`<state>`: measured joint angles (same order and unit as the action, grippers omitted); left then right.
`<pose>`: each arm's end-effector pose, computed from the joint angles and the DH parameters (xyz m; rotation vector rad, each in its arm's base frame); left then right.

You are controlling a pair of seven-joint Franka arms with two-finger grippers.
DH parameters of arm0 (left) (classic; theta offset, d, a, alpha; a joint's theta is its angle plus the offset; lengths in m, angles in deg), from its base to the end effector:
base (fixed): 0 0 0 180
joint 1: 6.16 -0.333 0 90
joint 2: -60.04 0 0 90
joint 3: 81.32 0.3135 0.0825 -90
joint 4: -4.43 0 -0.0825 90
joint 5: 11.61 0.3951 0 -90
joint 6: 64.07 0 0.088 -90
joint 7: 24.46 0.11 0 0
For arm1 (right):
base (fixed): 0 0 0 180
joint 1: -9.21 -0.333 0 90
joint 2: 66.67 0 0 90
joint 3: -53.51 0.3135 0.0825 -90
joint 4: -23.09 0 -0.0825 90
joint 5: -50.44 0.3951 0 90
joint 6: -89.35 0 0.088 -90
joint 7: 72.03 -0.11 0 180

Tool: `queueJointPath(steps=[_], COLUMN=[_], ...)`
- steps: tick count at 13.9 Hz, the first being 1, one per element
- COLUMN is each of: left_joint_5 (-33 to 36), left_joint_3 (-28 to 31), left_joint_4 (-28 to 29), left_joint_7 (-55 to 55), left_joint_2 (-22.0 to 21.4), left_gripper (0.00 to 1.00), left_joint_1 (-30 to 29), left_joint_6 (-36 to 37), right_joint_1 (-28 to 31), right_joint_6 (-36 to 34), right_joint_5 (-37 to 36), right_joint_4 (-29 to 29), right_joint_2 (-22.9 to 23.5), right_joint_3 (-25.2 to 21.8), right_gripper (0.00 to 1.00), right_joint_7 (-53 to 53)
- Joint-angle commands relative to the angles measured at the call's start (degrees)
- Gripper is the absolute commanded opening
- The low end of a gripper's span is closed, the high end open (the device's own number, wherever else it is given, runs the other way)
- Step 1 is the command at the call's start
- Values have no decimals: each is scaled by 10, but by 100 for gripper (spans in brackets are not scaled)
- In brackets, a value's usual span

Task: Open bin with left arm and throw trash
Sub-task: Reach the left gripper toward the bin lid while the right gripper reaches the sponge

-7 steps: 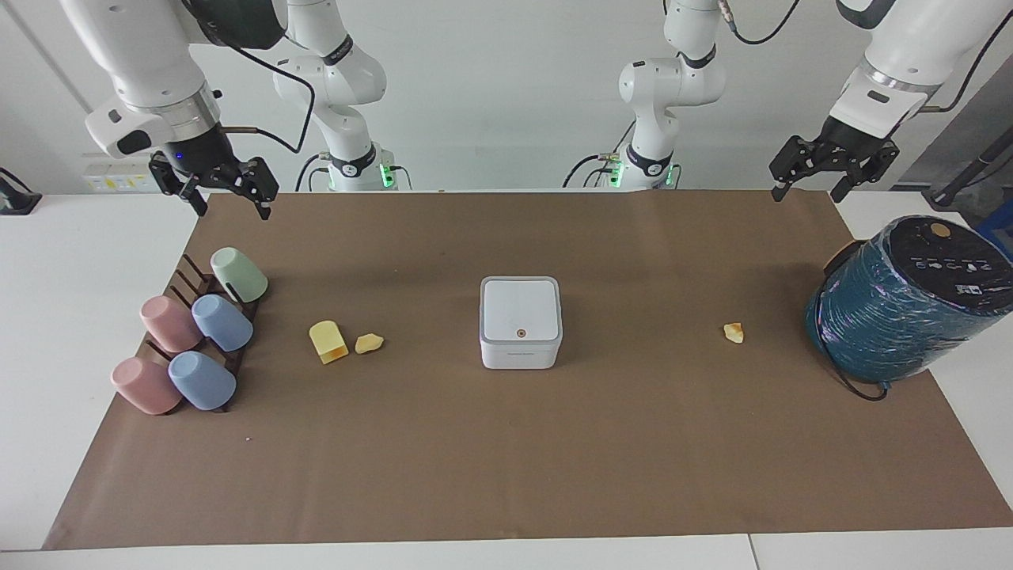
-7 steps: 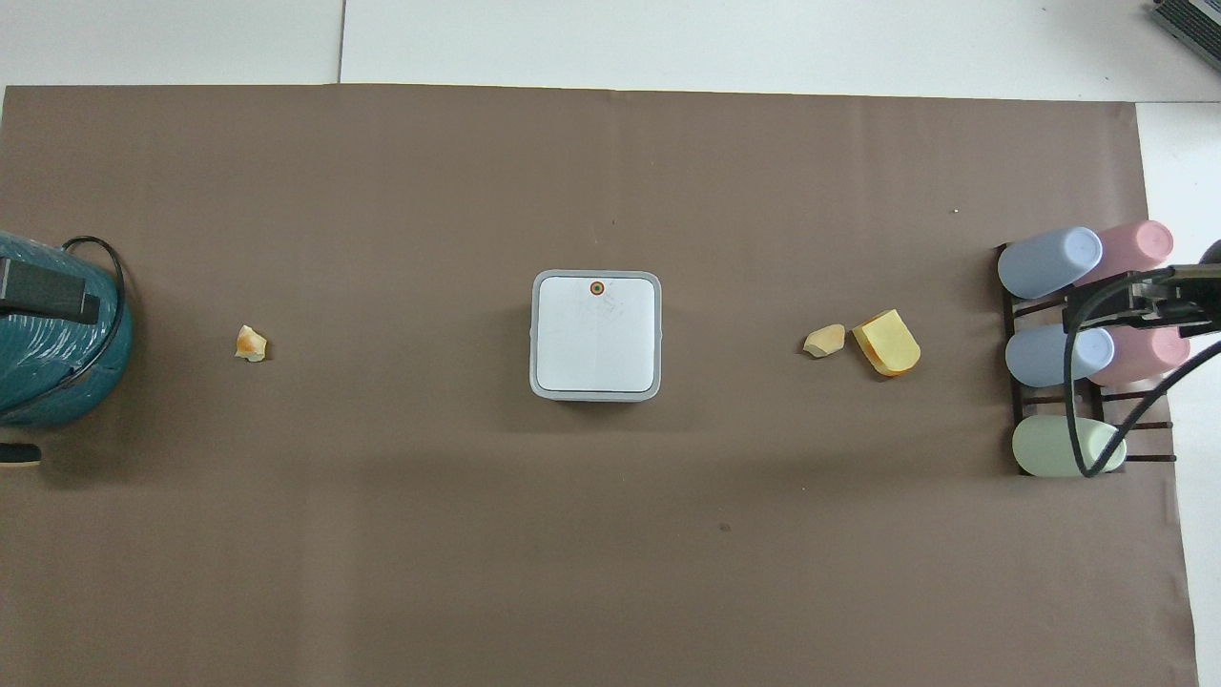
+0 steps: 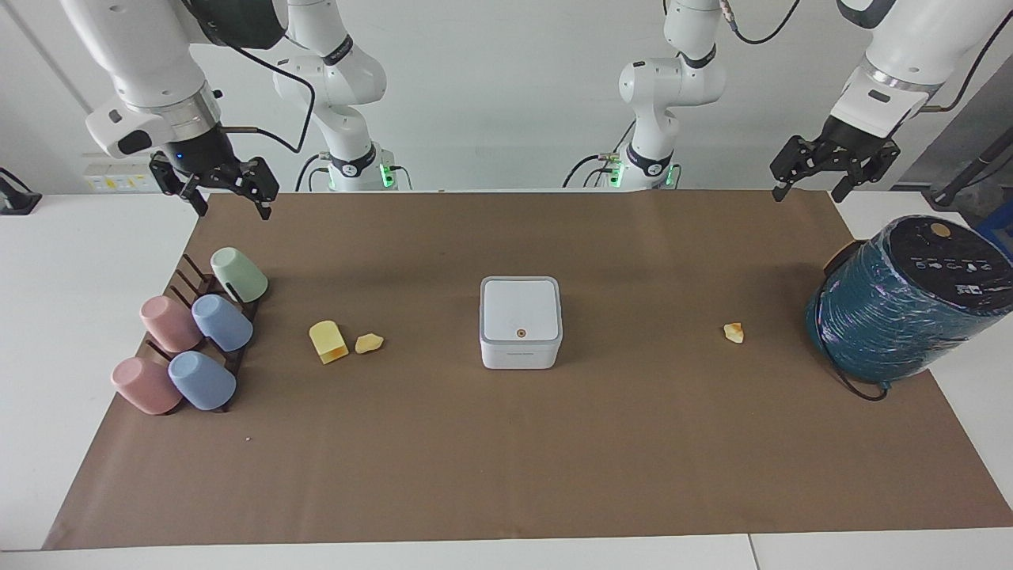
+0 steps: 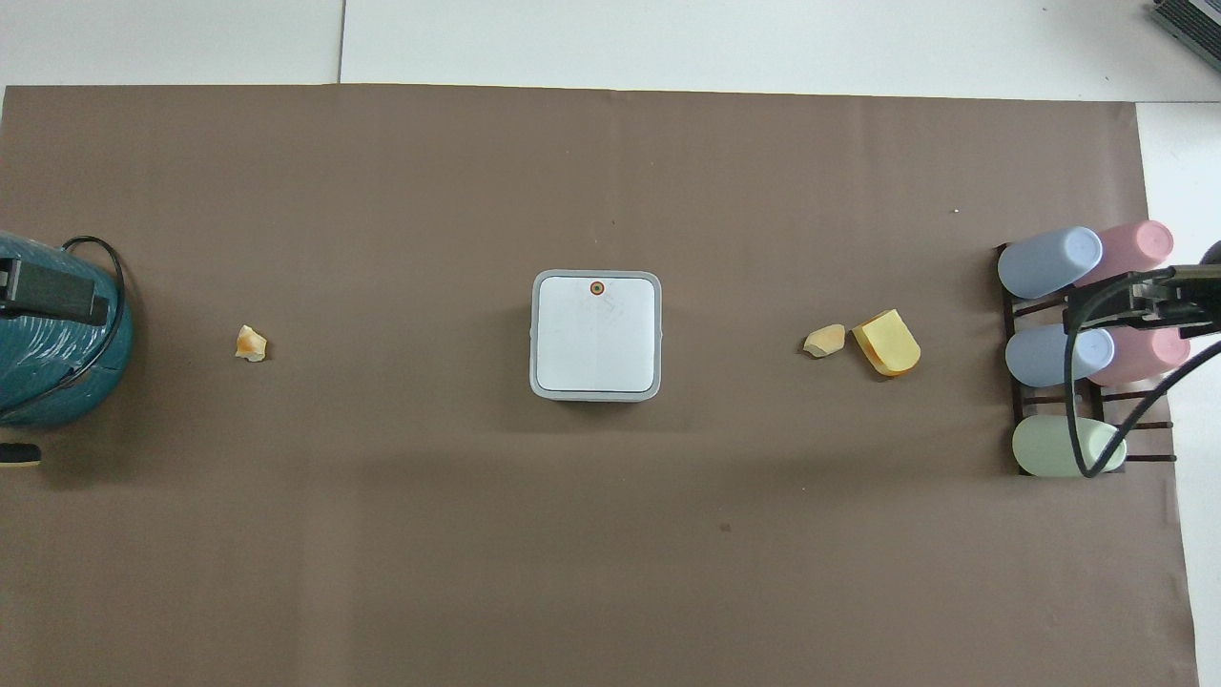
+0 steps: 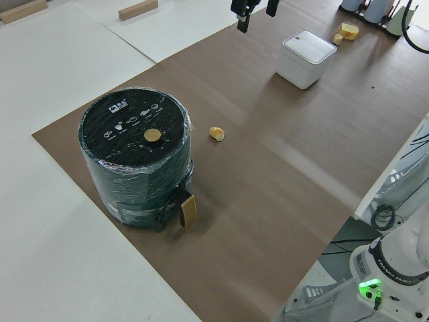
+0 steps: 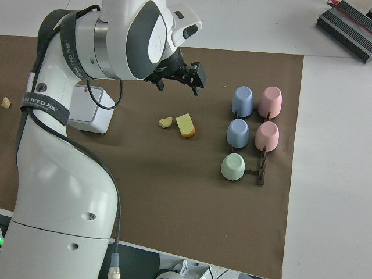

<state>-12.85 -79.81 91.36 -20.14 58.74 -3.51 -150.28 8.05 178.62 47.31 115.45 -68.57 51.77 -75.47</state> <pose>0.5520 -0.0133 0.6516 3.1160 -0.1510 0.0167 0.5534 -0.0119 0.6167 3.0854 -0.1084 -0.0300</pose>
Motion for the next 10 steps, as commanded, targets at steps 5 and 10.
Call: queueJointPath(steps=[5, 10], left_joint_5=[3, 5], left_joint_3=[-9, -10], left_joint_4=[14, 38], left_joint_7=[-6, -19], left_joint_2=[-10, -3], left_gripper=[100, 100], left_joint_1=[66, 153], left_joint_6=[-35, -116], right_joint_1=[-5, -19], right_joint_6=[188, 347], right_joint_5=[11, 42], right_joint_4=[166, 205], right_joint_2=[-43, 79], right_joint_3=[4, 4], right_gripper=[100, 100], right_joint_7=[3, 64])
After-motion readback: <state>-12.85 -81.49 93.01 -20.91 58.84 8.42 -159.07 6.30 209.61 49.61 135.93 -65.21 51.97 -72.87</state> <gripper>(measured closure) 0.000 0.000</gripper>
